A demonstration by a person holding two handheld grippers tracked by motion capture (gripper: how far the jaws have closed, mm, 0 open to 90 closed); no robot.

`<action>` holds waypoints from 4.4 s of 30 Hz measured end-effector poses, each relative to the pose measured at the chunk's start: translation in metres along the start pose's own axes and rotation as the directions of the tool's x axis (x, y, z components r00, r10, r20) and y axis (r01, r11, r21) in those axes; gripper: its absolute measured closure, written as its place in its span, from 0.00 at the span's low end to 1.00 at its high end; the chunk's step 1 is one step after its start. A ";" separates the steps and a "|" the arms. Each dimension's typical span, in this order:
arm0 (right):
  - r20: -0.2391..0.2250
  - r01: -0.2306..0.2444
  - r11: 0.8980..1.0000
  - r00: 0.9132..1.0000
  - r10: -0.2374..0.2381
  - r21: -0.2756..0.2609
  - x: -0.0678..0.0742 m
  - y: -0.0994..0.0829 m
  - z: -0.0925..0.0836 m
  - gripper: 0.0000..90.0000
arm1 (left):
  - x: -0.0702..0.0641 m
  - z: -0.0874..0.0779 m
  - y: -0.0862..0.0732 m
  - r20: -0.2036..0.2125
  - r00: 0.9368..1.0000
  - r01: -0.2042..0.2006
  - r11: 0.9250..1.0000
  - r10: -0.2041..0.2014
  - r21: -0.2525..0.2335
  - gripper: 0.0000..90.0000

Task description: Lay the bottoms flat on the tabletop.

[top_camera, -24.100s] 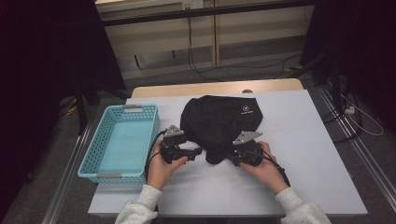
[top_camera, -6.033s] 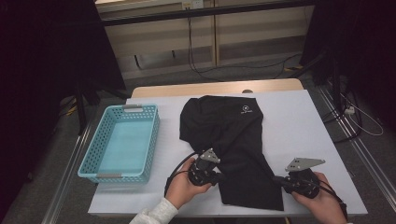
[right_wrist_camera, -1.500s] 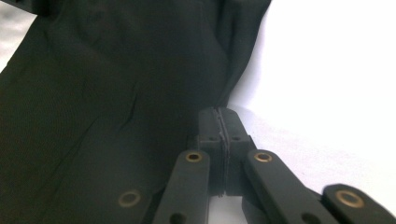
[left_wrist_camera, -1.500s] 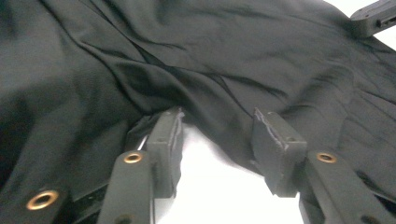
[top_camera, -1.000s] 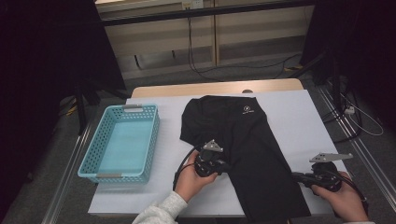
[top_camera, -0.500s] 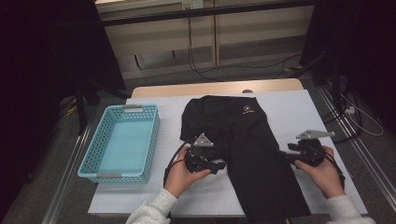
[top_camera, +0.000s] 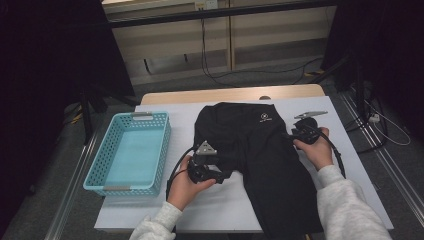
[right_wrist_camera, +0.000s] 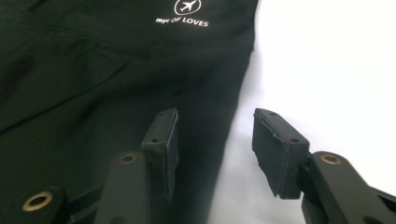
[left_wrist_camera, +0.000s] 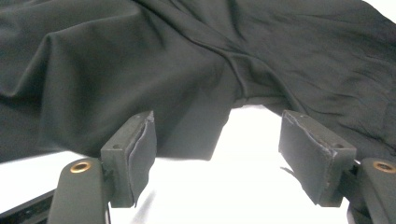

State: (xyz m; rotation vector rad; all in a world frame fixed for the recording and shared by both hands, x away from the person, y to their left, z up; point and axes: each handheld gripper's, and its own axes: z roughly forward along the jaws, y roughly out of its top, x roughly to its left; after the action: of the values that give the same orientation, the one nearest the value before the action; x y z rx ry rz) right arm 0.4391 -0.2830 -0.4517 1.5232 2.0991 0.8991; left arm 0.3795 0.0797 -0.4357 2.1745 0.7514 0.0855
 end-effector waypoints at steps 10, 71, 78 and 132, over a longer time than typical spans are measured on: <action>-0.026 0.005 0.999 1.000 -0.006 -0.040 0.006 0.009 0.023 0.90 | 0.005 -0.008 -0.001 -0.012 1.000 0.022 1.000 -0.022 -0.015 0.31; 0.026 -0.093 0.996 0.995 0.093 0.014 -0.014 -0.106 -0.107 0.62 | 0.021 -0.018 0.003 -0.074 0.997 0.029 0.999 -0.032 -0.042 0.28; 0.004 -0.069 0.998 0.998 0.069 0.005 -0.012 -0.107 -0.104 1.00 | 0.021 -0.016 0.002 -0.073 0.997 0.025 0.999 -0.027 -0.035 0.28; -0.056 -0.045 0.986 0.998 0.036 -0.160 0.007 -0.100 -0.116 0.31 | 0.054 0.032 0.016 -0.078 0.995 0.055 0.998 -0.054 0.010 0.99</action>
State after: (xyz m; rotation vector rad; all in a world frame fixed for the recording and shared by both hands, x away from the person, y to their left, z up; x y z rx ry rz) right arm 0.2929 -0.3277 -0.4381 1.4782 1.9838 1.1069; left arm 0.4410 0.0797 -0.4552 2.1706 0.8576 0.1388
